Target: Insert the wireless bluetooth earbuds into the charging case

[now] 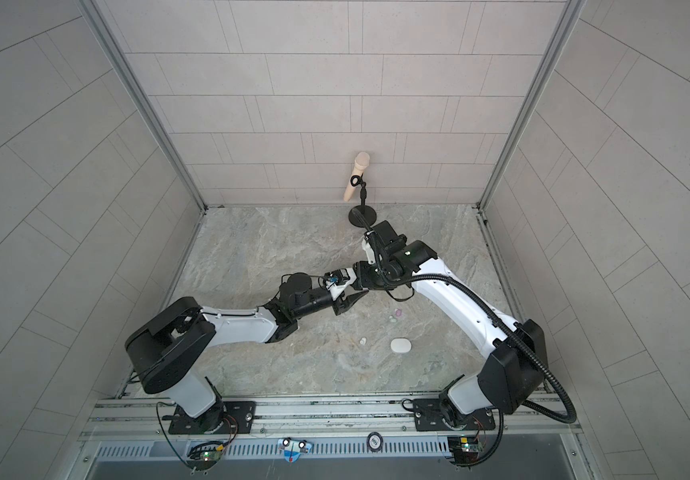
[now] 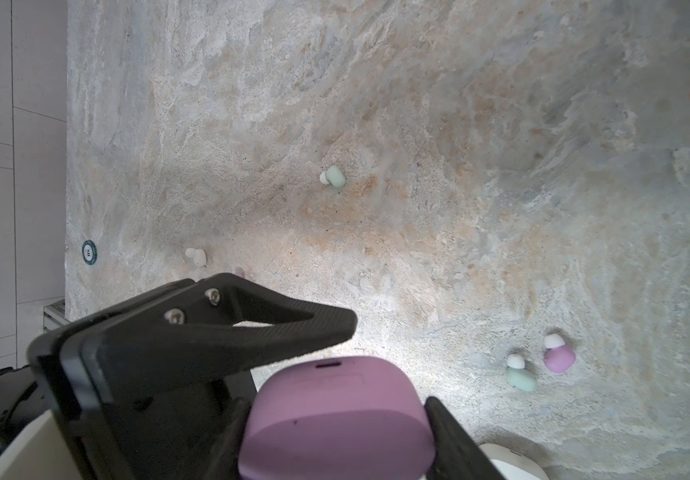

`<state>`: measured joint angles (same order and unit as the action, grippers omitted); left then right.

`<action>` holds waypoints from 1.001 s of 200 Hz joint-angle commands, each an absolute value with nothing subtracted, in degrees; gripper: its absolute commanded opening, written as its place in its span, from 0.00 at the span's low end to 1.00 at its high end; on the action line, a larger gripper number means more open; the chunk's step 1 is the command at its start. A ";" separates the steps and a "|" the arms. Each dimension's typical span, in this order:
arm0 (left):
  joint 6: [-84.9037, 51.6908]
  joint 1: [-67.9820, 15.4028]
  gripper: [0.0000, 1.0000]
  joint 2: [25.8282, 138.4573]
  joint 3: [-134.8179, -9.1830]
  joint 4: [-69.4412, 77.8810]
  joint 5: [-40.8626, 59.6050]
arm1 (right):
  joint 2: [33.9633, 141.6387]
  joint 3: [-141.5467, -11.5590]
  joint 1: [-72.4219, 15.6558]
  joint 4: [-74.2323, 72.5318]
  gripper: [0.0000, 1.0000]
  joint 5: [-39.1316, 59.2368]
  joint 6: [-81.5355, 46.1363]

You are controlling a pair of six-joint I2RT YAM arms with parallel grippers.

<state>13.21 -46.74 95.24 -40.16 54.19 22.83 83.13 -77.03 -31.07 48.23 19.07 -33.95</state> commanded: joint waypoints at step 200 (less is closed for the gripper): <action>16.61 -47.90 0.50 95.35 -41.92 47.64 24.28 | 81.21 -78.13 -31.91 46.67 0.43 22.68 -35.24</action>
